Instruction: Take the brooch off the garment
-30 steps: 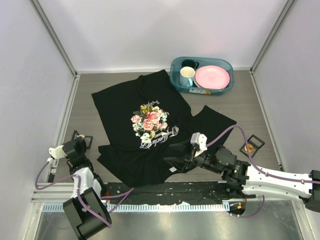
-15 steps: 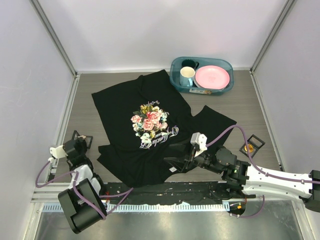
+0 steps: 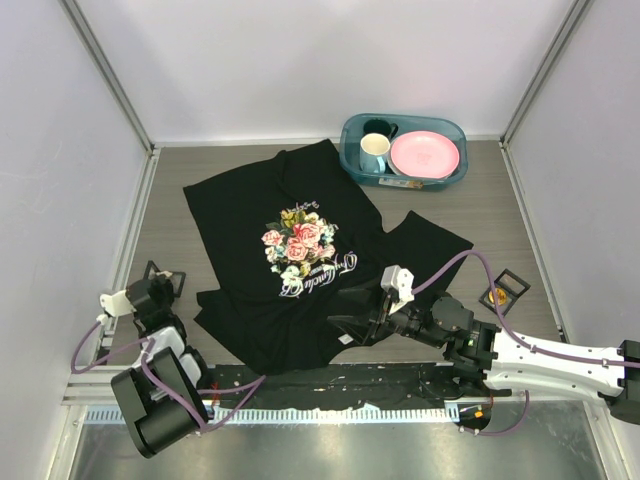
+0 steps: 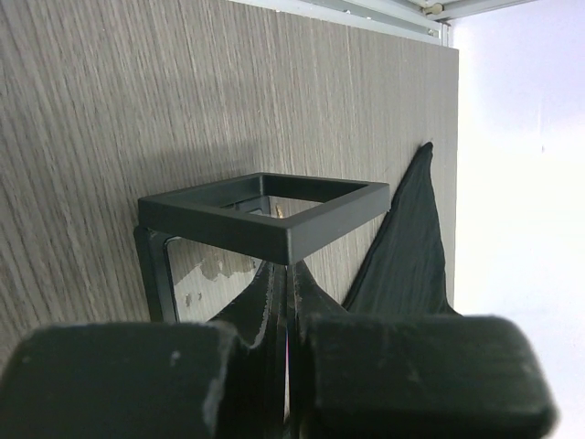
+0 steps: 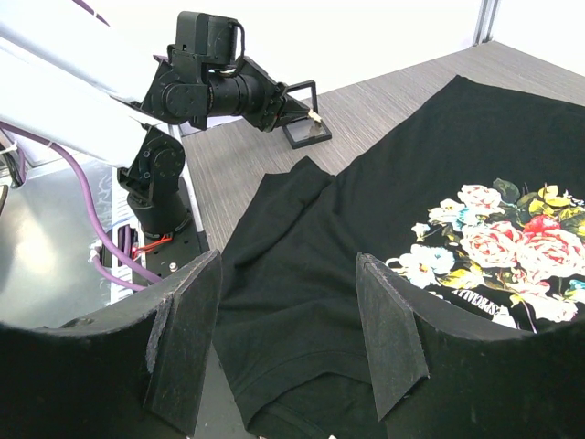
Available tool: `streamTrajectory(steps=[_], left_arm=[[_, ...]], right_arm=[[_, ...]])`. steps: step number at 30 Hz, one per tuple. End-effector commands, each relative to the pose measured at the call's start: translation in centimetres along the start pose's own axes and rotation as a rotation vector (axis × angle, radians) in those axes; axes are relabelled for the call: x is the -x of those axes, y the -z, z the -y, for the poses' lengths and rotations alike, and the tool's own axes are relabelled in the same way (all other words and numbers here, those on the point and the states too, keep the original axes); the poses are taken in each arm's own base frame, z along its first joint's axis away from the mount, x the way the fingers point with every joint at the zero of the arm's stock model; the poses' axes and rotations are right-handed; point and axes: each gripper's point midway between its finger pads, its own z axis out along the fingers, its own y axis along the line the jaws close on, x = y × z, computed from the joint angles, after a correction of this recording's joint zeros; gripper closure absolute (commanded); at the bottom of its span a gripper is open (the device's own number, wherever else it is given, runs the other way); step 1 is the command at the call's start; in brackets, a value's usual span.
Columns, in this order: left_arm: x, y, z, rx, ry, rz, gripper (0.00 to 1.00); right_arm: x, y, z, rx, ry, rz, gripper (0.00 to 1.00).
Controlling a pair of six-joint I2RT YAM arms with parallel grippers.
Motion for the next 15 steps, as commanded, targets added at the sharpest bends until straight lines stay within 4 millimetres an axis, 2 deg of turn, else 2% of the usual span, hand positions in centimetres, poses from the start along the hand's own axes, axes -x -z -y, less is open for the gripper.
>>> streamTrajectory(steps=[1, 9, 13, 15], left_arm=[[0.0, 0.1, -0.7, -0.012, 0.005, 0.018, 1.0], [0.1, 0.4, -1.6, 0.04, -0.008, 0.017, 0.99], [0.3, 0.5, -1.7, 0.063, -0.028, 0.017, 0.89], [0.3, 0.5, -1.7, 0.064, -0.03, 0.018, 0.88]], right_arm=[[1.6, -0.1, -0.5, 0.02, -0.012, 0.058, 0.35], [1.6, -0.1, -0.5, 0.022, -0.014, 0.06, 0.35], [1.6, -0.1, -0.5, 0.02, -0.013, 0.061, 0.35], [1.7, -0.1, -0.5, 0.021, -0.013, 0.064, 0.35]])
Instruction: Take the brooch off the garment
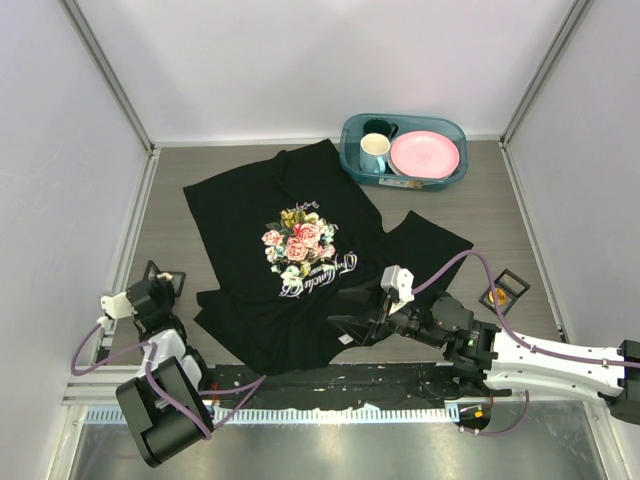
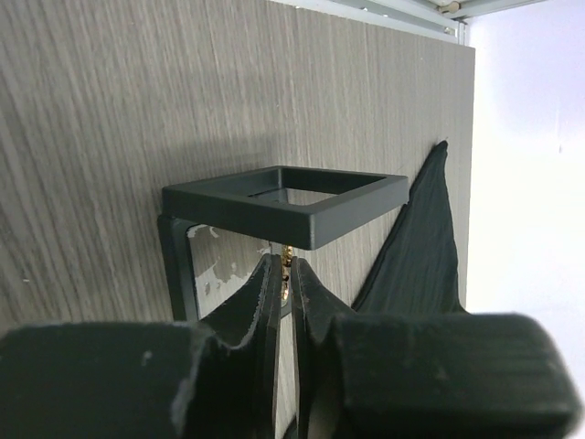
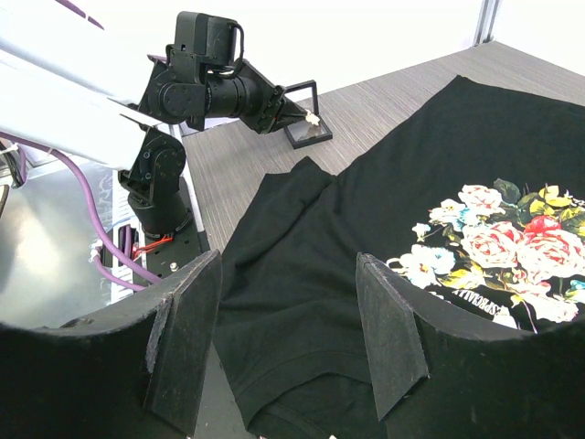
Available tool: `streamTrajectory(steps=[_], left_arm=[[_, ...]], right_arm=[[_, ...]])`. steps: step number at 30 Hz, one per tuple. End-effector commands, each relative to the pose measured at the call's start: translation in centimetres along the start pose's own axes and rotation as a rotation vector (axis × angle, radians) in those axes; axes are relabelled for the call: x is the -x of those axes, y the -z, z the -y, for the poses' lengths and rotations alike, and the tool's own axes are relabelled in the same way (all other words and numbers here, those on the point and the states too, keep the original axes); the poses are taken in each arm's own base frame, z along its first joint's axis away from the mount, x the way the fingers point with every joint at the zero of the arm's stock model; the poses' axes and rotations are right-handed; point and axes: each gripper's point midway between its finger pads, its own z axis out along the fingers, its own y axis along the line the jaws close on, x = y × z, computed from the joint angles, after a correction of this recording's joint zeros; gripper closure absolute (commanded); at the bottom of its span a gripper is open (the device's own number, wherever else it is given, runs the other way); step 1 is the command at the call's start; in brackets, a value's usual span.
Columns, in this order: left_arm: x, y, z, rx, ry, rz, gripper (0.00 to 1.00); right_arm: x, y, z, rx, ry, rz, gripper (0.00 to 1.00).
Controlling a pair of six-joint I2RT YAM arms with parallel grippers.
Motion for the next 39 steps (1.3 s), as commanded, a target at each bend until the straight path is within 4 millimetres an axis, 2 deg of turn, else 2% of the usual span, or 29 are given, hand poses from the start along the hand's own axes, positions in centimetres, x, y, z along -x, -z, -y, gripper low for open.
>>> streamTrajectory(steps=[1, 6, 9, 12, 13, 14, 18, 24, 28, 29, 39], left_arm=[[0.2, 0.1, -1.2, 0.038, -0.019, 0.019, 0.89], [0.0, 0.0, -1.2, 0.039, -0.015, 0.01, 0.87], [0.0, 0.1, -1.3, 0.042, -0.016, 0.005, 0.81], [0.1, 0.4, -1.3, 0.047, -0.017, 0.008, 0.67], [0.3, 0.4, -1.0, 0.044, -0.021, 0.01, 0.65], [0.0, 0.6, -1.6, 0.073, -0.029, -0.003, 0.63], [0.7, 1.4, -1.3, 0.071, -0.05, 0.016, 0.46], [0.4, 2.3, -1.7, 0.095, -0.049, -0.002, 0.29], [0.3, 2.6, -1.5, 0.105, -0.058, -0.022, 0.25], [0.2, 2.7, -1.5, 0.108, -0.062, -0.031, 0.25], [-0.1, 4.2, 2.0, 0.04, -0.06, -0.114, 0.22]], right_arm=[[1.7, -0.1, -0.4, 0.018, -0.013, 0.064, 0.35], [1.8, 0.0, -0.4, 0.018, -0.015, 0.067, 0.35], [1.9, 0.0, -0.5, 0.019, -0.015, 0.07, 0.35], [1.8, 0.0, -0.5, 0.019, -0.018, 0.072, 0.35], [1.7, 0.0, -0.5, 0.019, -0.019, 0.069, 0.35], [1.8, 0.0, -0.5, 0.019, -0.018, 0.072, 0.35], [1.7, -0.1, -0.5, 0.019, -0.018, 0.07, 0.35], [1.9, 0.0, -0.5, 0.02, -0.021, 0.075, 0.35], [2.0, 0.0, -0.5, 0.019, -0.021, 0.078, 0.35], [2.0, 0.0, -1.1, 0.052, -0.02, 0.075, 0.35], [1.5, -0.1, -0.8, 0.039, -0.018, 0.056, 0.35]])
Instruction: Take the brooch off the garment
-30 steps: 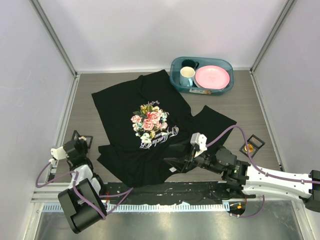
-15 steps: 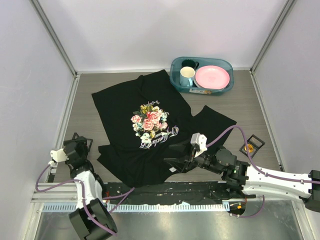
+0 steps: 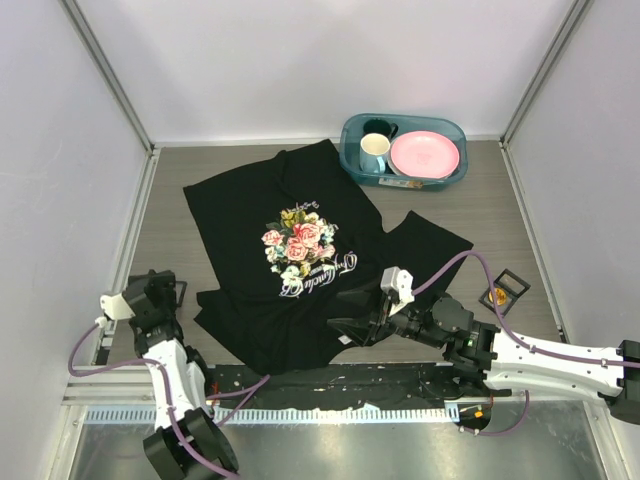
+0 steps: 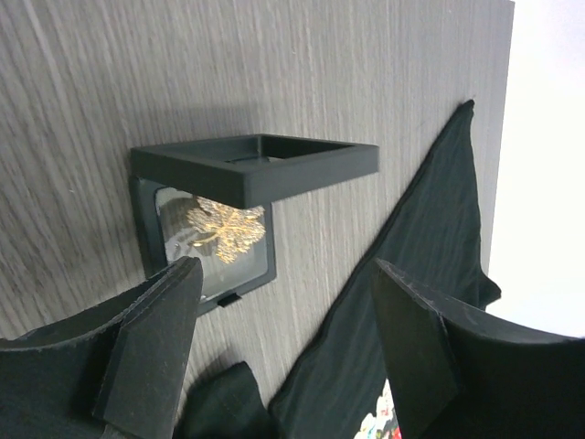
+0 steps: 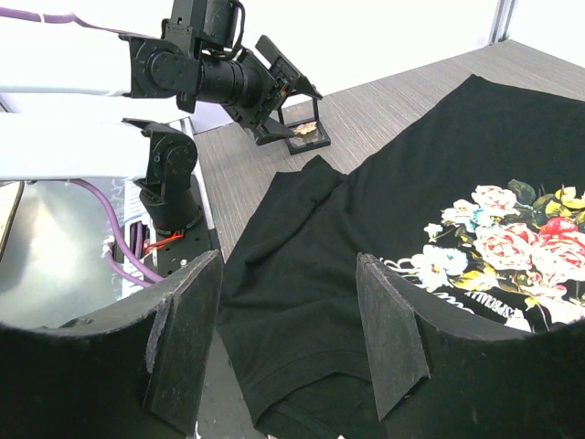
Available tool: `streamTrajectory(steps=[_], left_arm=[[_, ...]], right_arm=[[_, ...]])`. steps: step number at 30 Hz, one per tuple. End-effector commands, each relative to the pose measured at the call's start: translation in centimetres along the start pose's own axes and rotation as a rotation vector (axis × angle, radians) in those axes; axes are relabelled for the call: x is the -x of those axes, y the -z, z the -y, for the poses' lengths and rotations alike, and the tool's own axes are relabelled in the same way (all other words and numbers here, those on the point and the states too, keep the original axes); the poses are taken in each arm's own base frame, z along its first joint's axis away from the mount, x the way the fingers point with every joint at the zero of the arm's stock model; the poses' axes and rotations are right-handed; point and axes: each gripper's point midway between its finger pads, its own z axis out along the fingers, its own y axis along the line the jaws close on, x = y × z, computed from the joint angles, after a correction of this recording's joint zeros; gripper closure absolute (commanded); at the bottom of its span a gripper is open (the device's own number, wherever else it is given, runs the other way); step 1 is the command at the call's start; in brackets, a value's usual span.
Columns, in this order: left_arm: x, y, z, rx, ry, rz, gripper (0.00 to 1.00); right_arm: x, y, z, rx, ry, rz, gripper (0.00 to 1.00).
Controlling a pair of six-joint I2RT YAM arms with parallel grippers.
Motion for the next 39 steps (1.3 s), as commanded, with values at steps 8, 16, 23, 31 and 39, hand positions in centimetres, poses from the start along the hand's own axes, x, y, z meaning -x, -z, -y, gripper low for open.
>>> streamTrajectory(steps=[8, 16, 23, 31, 39], left_arm=[[-0.9, 2.9, 2.2, 0.026, 0.026, -0.138, 0.21], [-5.1, 5.8, 8.5, -0.199, -0.085, -0.398, 0.25], [-12.6, 15.4, 17.2, -0.529, -0.403, -0.649, 0.18], [-18.7, 26.2, 18.8, -0.849, -0.766, -0.761, 0.12], [-16.3, 33.0, 22.1, -1.097, -0.754, -0.85, 0.07]], right_arm=[[1.1, -0.5, 0.7, -0.044, 0.004, 0.027, 0.35], [-0.5, 0.9, 8.0, -0.513, -0.105, -0.055, 0.37], [-2.5, 5.3, 11.8, -0.838, -0.143, -0.178, 0.37], [0.2, 12.5, 13.1, -1.062, -0.24, -0.152, 0.32], [5.8, 14.4, 13.1, -1.098, -0.29, -0.017, 0.1]])
